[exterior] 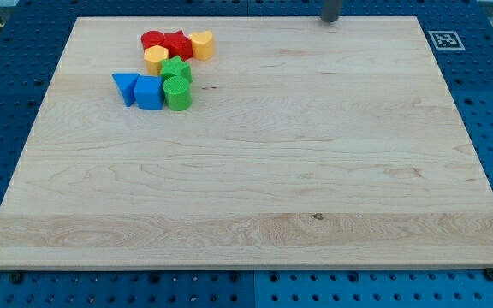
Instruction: Push the red circle along with red star and yellow heart towards right
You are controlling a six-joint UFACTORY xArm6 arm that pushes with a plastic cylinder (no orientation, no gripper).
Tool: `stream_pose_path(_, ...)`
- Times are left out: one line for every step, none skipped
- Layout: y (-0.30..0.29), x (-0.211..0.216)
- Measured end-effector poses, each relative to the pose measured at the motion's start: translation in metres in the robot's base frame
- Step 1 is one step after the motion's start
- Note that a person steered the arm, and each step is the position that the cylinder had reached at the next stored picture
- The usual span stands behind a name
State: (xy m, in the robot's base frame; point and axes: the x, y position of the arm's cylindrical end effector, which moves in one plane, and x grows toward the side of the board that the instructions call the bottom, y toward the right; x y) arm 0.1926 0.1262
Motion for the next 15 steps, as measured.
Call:
stream_pose_path(-0.039,0.001)
stream_pose_path(-0.1,0.001)
stream_pose_path(-0.182,0.001)
stream_pose_path(-0.234,0.001)
stream_pose_path(-0.256,0.006)
stream_pose_path(-0.291,0.006)
stream_pose_path(-0.315,0.007)
stream_pose_path(-0.325,0.016)
stream_pose_path(-0.325,0.04)
stream_pose_path(-0.325,0.058)
stream_pose_path(-0.325,0.059)
stream_pose_path(-0.325,0.06)
stream_pose_path(-0.324,0.072)
stream_pose_path(-0.316,0.074)
stream_pose_path(-0.299,0.073)
